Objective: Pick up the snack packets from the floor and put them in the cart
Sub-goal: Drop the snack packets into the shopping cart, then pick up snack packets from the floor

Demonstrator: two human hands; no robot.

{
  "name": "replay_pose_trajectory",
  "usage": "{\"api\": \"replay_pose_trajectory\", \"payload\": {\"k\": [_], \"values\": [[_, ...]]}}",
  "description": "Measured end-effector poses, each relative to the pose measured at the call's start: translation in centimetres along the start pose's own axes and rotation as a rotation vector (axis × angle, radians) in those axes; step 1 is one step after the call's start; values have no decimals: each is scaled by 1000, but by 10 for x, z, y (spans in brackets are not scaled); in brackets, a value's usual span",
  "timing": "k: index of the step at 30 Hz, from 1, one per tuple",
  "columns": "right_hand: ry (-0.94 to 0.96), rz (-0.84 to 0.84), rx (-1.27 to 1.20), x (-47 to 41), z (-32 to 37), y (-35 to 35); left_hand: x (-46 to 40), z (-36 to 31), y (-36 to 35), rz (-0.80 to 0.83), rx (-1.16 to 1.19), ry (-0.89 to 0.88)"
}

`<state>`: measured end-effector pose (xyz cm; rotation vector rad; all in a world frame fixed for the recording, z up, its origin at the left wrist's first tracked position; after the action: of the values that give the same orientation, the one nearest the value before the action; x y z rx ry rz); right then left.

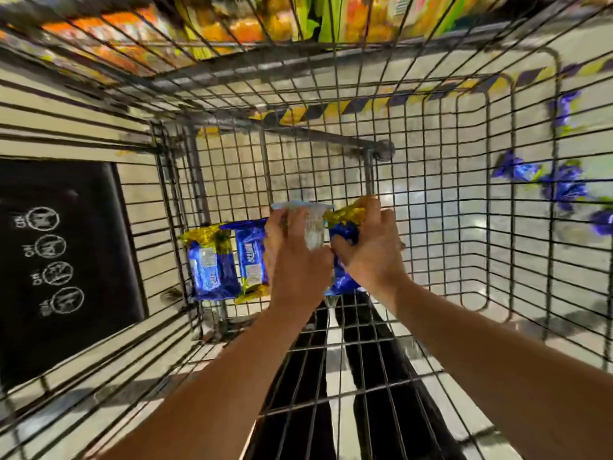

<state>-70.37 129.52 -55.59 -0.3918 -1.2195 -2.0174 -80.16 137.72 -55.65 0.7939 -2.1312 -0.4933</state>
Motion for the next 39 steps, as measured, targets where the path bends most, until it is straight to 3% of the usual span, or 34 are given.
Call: {"api": "replay_pose_trajectory", "payload": {"k": [10, 21, 25, 30, 35, 39], "values": [[-40, 43, 27, 15, 18, 23, 18, -6, 21, 72, -33, 19], [84, -120, 51, 83, 84, 170, 53, -97, 143, -10, -225, -121], [154, -191, 42, 126, 106, 221, 75, -138, 193, 1, -320, -234], [296, -214, 235, 184, 121, 265, 126, -201, 228, 90, -402, -493], [364, -375, 289, 241, 120, 309, 179, -258, 227, 86, -517, -672], [280, -435, 311, 271, 93, 342, 215, -291, 207, 63, -599, -797]]}}
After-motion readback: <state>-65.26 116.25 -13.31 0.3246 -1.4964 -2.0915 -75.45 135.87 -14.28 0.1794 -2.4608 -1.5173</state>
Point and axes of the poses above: each hand's wrist, its own x-axis away from the middle knuckle, its own y-axis out of the back of the hand, z = x × y, the point moved 1 cm from there along -x, towards the middle knuckle, and after that the axes turned 3 degrees about z, right-handed, at the moved point
